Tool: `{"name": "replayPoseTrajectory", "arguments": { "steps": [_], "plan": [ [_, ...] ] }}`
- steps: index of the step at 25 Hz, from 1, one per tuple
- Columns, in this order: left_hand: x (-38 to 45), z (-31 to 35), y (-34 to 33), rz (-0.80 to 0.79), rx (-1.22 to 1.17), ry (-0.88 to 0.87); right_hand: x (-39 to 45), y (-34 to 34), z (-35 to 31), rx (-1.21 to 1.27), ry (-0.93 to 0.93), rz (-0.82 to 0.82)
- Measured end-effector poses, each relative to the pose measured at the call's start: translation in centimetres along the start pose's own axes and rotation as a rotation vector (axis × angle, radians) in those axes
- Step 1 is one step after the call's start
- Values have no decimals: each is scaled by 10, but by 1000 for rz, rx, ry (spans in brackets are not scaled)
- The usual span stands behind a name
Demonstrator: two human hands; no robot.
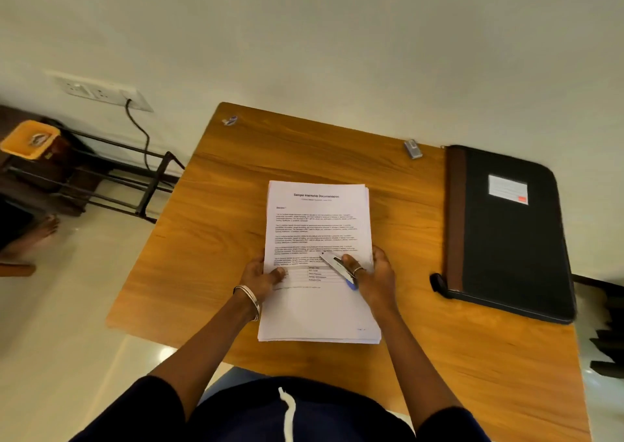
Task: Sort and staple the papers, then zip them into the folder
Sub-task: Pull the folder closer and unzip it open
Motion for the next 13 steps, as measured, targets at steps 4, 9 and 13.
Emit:
{"name": "replayPoseTrajectory", "arguments": {
  "steps": [4,9,13],
  "plan": [
    [20,31,83,161,238,-117,-1,-97,-16,-66,82,-72],
    [59,35,146,127,890,-213,-1,-176,17,-629,39,-22],
    [70,17,159,41,1044,-234,-6,-165,17,-771,28,53]
  ]
}}
Point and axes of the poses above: each hand's wrist, its own x-axis towards the middle knuckle, its own y-axis out of the back of the hand, z = x × y, the point moved 8 cm from there along x, towards the middle knuckle, and after that the axes turned 10 degrees about x, right-handed, at the moved point
